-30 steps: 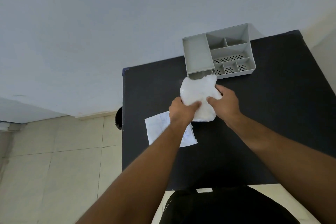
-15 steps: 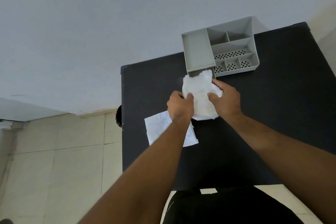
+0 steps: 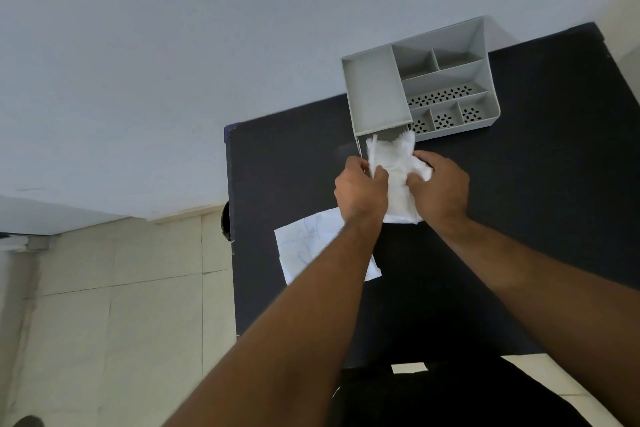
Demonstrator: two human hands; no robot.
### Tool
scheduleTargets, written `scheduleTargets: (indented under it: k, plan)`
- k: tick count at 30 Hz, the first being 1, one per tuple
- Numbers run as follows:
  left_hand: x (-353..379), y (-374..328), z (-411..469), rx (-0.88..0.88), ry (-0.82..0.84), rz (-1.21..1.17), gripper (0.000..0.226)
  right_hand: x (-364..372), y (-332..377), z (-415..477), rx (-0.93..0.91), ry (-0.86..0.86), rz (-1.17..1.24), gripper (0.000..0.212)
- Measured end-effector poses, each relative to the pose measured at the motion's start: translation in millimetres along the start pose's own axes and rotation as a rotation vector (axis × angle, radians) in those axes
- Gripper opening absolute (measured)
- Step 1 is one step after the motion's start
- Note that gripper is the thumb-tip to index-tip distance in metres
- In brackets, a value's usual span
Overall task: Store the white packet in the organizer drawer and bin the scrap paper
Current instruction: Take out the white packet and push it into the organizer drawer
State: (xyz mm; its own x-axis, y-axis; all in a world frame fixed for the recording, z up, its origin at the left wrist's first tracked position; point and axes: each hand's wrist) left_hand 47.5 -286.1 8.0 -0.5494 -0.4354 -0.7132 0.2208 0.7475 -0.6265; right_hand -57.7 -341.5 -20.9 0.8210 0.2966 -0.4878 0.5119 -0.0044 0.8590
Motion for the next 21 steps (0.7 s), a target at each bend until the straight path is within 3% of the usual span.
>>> scheduleTargets:
  k: [6, 12, 21]
  plan:
    - [-0.2, 1.6, 7.3, -0.018, -0.043, 0.032, 0.016, -0.9, 3.2, 5.6, -0.042, 0.006, -0.015, 0.032]
    - [0.2, 10.3, 10.9, -0.126, 0.052, -0.039, 0.024, 2.7, 8.9, 20.3, -0.02, 0.031, -0.095, 0.029]
    - [-1.1, 11.5, 12.1, -0.135, -0.011, -0.094, 0.012, 1.0, 0.2, 7.8, -0.01, -0.019, -0.018, 0.038]
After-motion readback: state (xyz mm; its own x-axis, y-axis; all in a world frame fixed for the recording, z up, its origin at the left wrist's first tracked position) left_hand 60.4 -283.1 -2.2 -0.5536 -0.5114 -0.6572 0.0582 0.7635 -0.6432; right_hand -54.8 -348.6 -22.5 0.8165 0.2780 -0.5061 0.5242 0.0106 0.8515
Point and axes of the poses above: each hand's wrist, its own z-axis towards the middle knuckle, its own x-axis out of the palm, y = z × x, and after that the axes turned 6 degrees about z, right-handed
